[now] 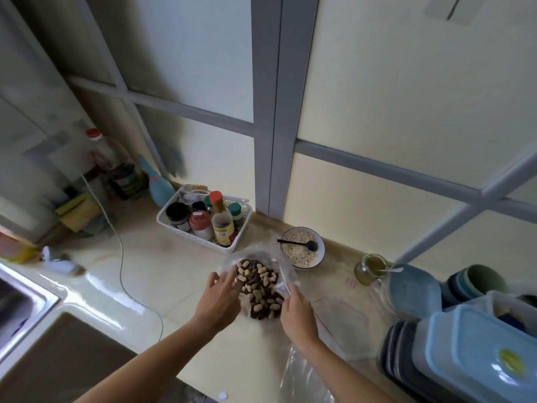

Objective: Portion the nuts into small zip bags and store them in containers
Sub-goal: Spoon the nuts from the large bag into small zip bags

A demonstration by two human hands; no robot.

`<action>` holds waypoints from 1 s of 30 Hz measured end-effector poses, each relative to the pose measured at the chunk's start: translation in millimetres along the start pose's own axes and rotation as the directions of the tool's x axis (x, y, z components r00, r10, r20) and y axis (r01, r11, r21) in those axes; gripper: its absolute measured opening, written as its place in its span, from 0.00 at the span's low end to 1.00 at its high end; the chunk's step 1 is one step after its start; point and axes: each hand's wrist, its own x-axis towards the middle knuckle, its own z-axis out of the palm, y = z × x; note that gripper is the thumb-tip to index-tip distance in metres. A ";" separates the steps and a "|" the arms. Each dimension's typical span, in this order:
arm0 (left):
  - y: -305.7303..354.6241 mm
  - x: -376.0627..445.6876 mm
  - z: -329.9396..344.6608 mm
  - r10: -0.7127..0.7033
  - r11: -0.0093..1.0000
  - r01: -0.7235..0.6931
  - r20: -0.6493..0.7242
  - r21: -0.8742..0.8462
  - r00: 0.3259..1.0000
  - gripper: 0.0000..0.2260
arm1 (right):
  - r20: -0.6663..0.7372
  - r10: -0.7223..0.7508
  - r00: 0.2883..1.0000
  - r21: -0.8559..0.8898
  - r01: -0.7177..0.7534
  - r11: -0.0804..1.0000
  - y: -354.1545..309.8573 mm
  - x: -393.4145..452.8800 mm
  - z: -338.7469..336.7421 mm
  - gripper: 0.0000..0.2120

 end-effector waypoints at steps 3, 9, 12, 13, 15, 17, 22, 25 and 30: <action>4.8 -2.8 1.6 0.301 0.946 -0.307 0.068 0.106 0.951 0.17 | 0.075 -0.142 0.987 -0.035 0.145 0.989 -13.6 12.5 -0.6 0.17; 4.2 -13.8 -0.4 0.212 0.965 -0.248 0.313 0.082 0.926 0.26 | 0.273 -0.098 0.957 -0.254 0.170 0.952 -6.5 23.8 7.7 0.21; -12.8 -22.9 6.3 -0.017 0.976 -0.064 0.367 0.207 0.930 0.34 | 0.190 0.004 0.982 -0.313 0.056 0.948 11.3 19.0 2.7 0.21; -18.6 -22.9 6.9 -0.072 0.971 -0.011 0.336 0.238 0.939 0.30 | 0.165 0.009 0.986 -0.325 0.046 0.945 17.2 17.6 0.8 0.21; -25.3 -20.3 3.4 -0.133 0.969 0.077 0.235 0.233 0.963 0.23 | 0.134 -0.037 0.990 -0.289 0.074 0.954 27.8 16.6 -1.1 0.19; -26.3 -16.0 3.1 -0.167 0.974 0.145 0.124 0.172 0.978 0.30 | 0.114 -0.149 0.982 -0.213 0.171 0.962 36.2 13.4 -4.6 0.17; -6.7 -9.5 -6.3 -0.156 0.988 0.155 0.047 0.022 0.987 0.44 | -0.196 -0.264 0.944 -0.310 0.196 0.930 64.1 3.7 -13.2 0.11; 8.1 -8.5 -4.2 -0.091 0.996 0.092 0.059 -0.004 0.994 0.42 | -0.134 -0.072 0.988 -0.229 0.040 0.973 83.7 -0.9 -14.5 0.08; 33.3 -11.1 0.5 0.015 1.000 -0.015 0.050 0.006 0.999 0.31 | 0.060 0.084 0.995 -0.330 -0.060 0.942 114.1 -10.7 1.2 0.11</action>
